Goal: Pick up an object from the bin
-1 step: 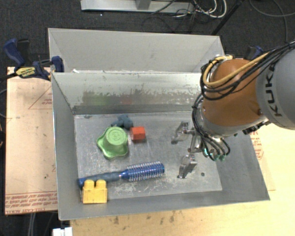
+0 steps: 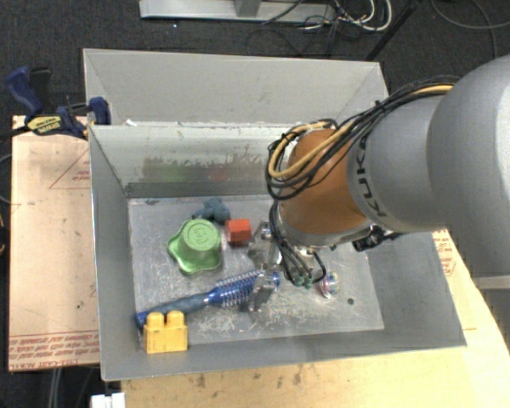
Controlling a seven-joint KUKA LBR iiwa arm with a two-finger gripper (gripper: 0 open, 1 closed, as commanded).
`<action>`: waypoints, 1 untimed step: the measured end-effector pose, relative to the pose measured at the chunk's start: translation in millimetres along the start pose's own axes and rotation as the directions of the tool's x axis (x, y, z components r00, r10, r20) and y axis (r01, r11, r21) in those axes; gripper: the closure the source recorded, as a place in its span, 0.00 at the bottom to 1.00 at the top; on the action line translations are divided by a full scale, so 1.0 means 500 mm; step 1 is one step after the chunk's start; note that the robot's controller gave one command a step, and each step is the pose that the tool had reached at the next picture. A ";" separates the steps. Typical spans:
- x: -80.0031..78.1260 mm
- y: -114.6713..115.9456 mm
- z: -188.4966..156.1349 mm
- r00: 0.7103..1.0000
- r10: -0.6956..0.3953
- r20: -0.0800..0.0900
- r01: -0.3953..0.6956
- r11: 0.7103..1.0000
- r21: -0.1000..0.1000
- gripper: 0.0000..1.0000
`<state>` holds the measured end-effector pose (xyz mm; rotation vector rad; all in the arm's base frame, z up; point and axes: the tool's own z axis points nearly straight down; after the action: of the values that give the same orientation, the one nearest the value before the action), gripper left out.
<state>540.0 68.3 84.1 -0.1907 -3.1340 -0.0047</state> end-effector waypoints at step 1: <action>-0.002 -0.005 -0.004 1.000 0.002 0.002 -0.002 1.000 0.002 1.00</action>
Offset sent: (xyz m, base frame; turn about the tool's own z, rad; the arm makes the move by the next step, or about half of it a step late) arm 0.0000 0.0000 0.0000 0.0000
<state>540.6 65.9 86.0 -0.1946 -3.1358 -0.0017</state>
